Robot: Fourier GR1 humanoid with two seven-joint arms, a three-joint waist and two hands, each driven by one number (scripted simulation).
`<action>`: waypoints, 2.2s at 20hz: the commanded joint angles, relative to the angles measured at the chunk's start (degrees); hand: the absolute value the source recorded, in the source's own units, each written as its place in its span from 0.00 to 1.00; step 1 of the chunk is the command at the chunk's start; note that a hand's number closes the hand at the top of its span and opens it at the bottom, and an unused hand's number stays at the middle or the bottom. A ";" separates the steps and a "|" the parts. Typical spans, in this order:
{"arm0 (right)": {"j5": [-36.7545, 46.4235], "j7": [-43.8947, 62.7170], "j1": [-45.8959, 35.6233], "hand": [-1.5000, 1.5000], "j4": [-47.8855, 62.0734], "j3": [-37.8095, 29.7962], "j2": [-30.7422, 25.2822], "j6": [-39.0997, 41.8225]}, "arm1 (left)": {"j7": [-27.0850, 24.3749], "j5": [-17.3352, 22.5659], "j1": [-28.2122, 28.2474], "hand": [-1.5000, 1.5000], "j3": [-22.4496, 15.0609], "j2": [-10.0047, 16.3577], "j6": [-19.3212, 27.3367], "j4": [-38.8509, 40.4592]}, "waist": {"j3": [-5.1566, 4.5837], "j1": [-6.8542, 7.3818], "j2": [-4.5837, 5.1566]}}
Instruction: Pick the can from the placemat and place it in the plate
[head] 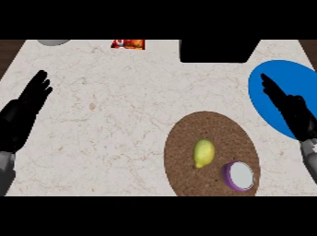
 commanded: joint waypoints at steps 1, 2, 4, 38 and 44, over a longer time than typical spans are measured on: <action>-2.63 -0.90 -0.65 1.00 -3.04 -5.09 -1.71 1.84 | 1.20 1.04 1.58 0.50 2.04 -0.41 -1.35 2.24 | -0.83 -1.38 -0.21; -2.07 -4.49 2.55 1.00 -6.53 -5.66 -0.22 -2.54 | 1.00 -1.50 4.36 0.50 -1.69 -3.69 2.47 2.06 | -0.82 -2.12 -0.41; -6.65 -6.58 -0.58 1.00 -9.64 -12.35 -2.66 -2.08 | 0.09 -0.79 8.23 0.50 -3.09 -6.98 3.66 4.92 | -0.86 -3.16 -0.65; 26.63 26.35 32.94 0.00 -51.22 -3.41 -9.47 -2.29 | 1.74 -2.41 9.14 0.50 -5.30 -17.22 1.46 7.62 | -0.86 -0.95 -0.09; 40.33 36.00 27.52 0.00 -49.67 7.65 -1.54 -0.37 | 1.91 -3.67 6.88 0.50 -4.85 -19.29 0.50 9.98 | -0.86 -1.15 -0.10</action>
